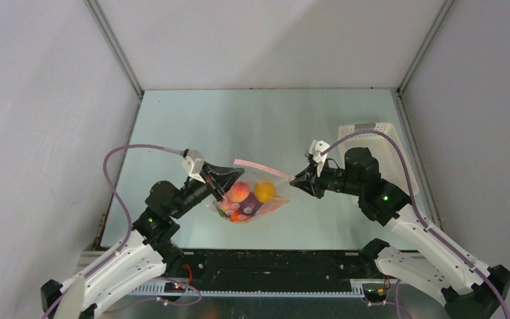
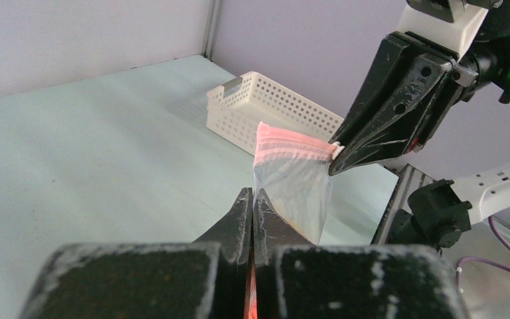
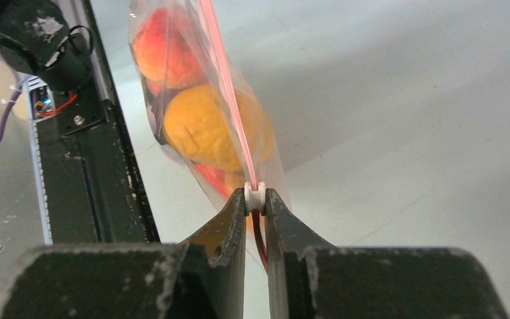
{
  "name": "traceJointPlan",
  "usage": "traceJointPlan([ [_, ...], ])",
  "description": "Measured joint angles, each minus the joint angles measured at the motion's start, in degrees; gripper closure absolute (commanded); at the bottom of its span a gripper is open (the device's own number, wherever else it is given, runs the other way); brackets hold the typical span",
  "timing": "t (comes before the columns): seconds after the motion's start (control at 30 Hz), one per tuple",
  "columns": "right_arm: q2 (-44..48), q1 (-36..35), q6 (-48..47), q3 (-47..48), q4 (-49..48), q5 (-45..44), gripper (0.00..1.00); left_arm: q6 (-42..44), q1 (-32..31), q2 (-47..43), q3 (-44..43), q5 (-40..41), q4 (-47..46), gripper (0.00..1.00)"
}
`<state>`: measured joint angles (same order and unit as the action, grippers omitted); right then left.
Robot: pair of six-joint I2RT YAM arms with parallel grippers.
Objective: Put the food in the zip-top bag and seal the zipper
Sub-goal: Zip the zipper food storage bag at the center of the board.
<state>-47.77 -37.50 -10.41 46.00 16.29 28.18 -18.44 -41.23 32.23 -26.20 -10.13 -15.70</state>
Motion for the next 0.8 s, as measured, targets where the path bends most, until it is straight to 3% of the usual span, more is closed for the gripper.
traceJointPlan([
  [0.43, 8.2, 5.4, 1.2, -2.2, 5.7, -6.1, 0.93, 0.5, 0.0, -2.6, 1.1, 6.9, 1.0, 1.0],
  [0.8, 15.3, 7.2, 1.9, -3.3, 10.1, -6.7, 1.0, 0.4, -0.2, -4.1, 2.1, 6.8, 1.5, 1.0],
])
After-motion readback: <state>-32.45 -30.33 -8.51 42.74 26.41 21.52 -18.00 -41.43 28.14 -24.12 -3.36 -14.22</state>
